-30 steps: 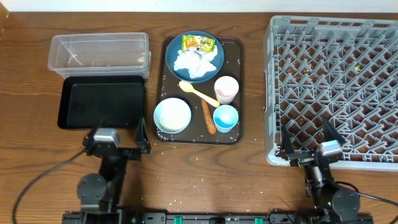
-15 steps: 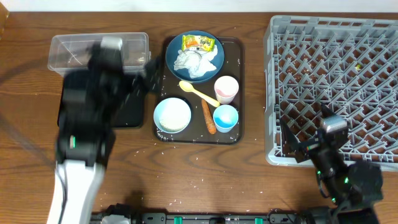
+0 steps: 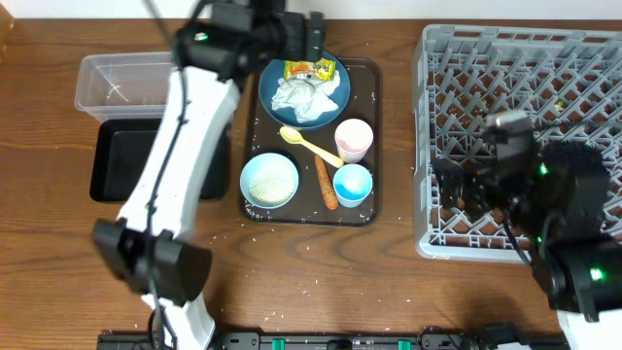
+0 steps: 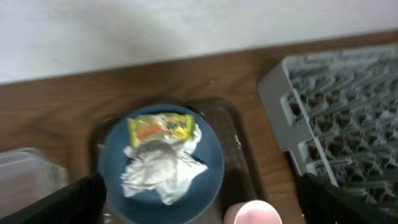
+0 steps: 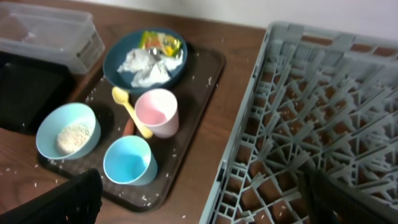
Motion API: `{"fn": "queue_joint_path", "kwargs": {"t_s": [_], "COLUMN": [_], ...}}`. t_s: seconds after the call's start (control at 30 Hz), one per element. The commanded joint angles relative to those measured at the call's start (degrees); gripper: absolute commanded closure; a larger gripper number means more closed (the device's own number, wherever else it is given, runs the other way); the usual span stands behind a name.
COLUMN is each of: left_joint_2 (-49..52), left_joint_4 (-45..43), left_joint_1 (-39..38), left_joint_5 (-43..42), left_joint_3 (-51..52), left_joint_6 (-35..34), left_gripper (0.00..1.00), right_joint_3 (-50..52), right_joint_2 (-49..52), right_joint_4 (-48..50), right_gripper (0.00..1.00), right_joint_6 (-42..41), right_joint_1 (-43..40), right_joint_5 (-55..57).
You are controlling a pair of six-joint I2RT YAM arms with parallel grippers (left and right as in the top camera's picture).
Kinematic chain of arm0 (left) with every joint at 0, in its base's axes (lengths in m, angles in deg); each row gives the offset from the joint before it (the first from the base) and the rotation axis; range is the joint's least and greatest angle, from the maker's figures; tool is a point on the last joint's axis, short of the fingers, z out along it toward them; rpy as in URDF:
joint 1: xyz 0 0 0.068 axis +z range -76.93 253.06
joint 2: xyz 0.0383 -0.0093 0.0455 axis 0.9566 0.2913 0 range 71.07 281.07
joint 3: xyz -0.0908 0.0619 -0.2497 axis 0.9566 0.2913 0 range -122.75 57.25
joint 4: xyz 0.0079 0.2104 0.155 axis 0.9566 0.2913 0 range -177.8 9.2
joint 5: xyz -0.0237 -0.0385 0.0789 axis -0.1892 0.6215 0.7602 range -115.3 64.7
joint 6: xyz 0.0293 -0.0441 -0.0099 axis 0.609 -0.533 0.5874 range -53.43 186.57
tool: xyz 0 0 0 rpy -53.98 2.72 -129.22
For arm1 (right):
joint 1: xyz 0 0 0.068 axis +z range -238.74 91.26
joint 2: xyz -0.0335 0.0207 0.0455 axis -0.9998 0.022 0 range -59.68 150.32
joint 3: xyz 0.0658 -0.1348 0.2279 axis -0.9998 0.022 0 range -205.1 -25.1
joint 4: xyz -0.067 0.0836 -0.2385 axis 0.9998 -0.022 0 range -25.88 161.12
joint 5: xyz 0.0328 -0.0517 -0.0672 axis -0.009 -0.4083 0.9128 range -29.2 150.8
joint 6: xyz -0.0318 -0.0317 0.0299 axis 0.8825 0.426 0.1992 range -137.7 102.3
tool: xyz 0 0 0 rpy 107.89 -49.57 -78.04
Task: Sort waste into correct bins and load items into the dishwasher rack
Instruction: 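Reach left gripper to blue plate and grasp wrapper and tissue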
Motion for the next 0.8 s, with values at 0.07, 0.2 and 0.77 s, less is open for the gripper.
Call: {"fn": "queue_joint_path", "kwargs": {"t_s": [0.07, 0.2, 0.77], "left_joint_2": [5.7, 9.7, 28.7], "left_joint_4": [-1.9, -6.0, -15.9], "left_joint_1": [-0.4, 0.6, 0.0], "left_joint_5": [1.2, 1.6, 13.6], "left_joint_3": [-1.2, -1.2, -1.2], "left_joint_6": [-0.7, -6.7, -32.7], "left_gripper": [0.00, 0.00, 0.10], "right_joint_3": [-1.1, -1.1, -1.1], "right_joint_2": [3.2, 4.7, 5.4], "right_joint_4": [-2.7, -3.8, -5.1], "right_gripper": [0.01, 0.01, 0.01], "right_joint_6": [0.7, 0.7, 0.7], "right_joint_1": [0.6, 0.6, 0.6], "right_joint_5": [-1.9, -2.0, -2.0]}}
